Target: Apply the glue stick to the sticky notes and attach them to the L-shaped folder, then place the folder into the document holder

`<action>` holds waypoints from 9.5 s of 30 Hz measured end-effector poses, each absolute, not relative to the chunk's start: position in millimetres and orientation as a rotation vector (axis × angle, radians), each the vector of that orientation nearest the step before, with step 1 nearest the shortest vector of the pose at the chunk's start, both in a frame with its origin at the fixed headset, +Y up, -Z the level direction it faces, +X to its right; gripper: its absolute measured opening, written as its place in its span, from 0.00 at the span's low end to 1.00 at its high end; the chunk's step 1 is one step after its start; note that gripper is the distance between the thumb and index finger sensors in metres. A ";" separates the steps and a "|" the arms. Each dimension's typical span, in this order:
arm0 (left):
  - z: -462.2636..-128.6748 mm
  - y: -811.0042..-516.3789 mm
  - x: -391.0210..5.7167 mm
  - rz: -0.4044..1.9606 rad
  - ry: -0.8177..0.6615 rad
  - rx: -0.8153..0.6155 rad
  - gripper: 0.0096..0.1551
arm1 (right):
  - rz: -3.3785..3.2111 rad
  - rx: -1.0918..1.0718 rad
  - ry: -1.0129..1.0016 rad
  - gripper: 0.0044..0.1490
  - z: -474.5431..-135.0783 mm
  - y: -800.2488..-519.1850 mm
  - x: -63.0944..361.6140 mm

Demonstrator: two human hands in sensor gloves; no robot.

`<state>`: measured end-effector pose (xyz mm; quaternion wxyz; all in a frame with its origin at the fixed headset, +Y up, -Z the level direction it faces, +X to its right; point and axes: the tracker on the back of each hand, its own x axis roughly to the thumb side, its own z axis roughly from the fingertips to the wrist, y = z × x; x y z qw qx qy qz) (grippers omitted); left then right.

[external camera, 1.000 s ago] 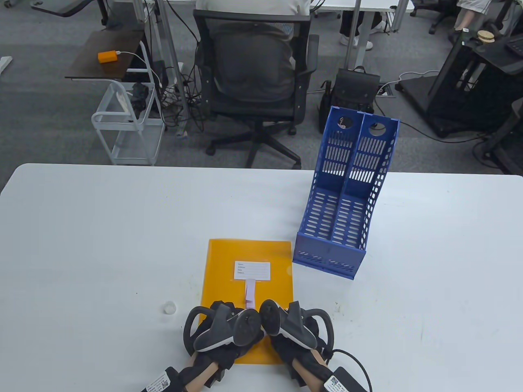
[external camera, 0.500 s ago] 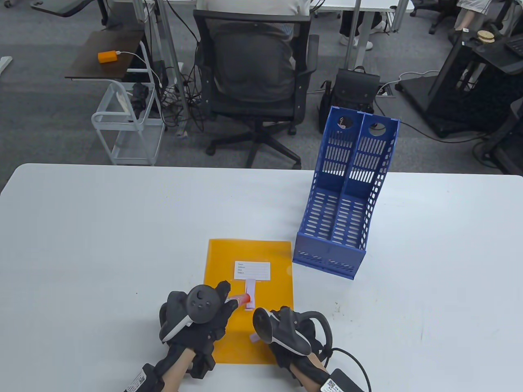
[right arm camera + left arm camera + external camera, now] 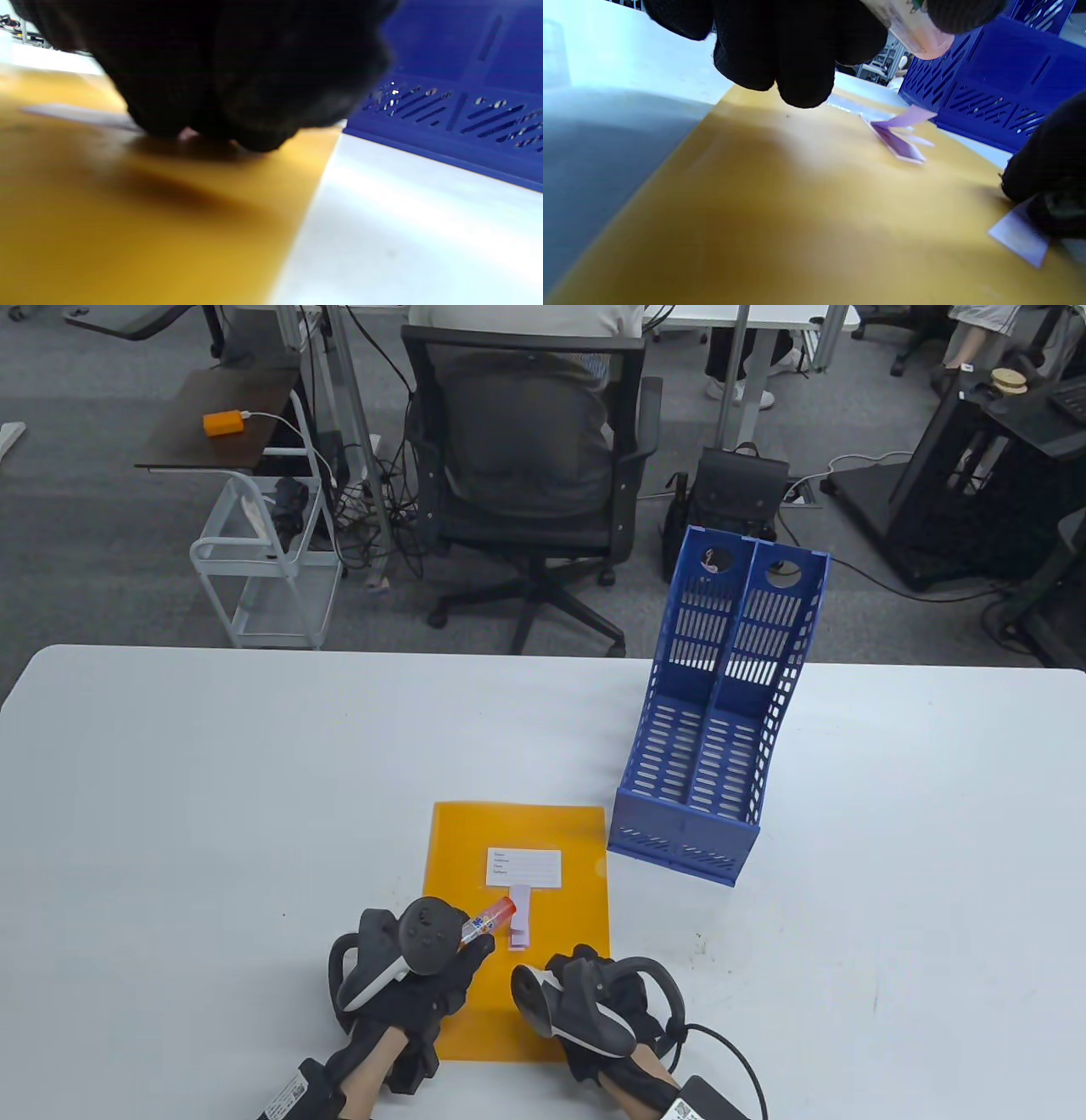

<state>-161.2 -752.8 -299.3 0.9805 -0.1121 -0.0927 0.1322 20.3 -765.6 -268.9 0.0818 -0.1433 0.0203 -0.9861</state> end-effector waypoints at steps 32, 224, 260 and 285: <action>-305.5 -762.6 -166.0 0.282 -0.155 -0.282 0.34 | -2.979 -0.418 -0.052 0.27 -267.0 -765.8 16.9; -291.6 -742.8 -166.3 1.100 -0.294 -0.276 0.37 | -3.643 -0.851 0.523 0.52 -265.4 -716.0 39.7; -289.9 -735.6 -177.5 1.441 -0.367 -0.138 0.35 | -3.764 -0.905 0.742 0.42 -259.6 -700.1 52.4; -289.7 -737.4 -177.9 1.377 -0.364 -0.127 0.35 | -3.686 -0.901 0.567 0.43 -261.0 -707.1 45.2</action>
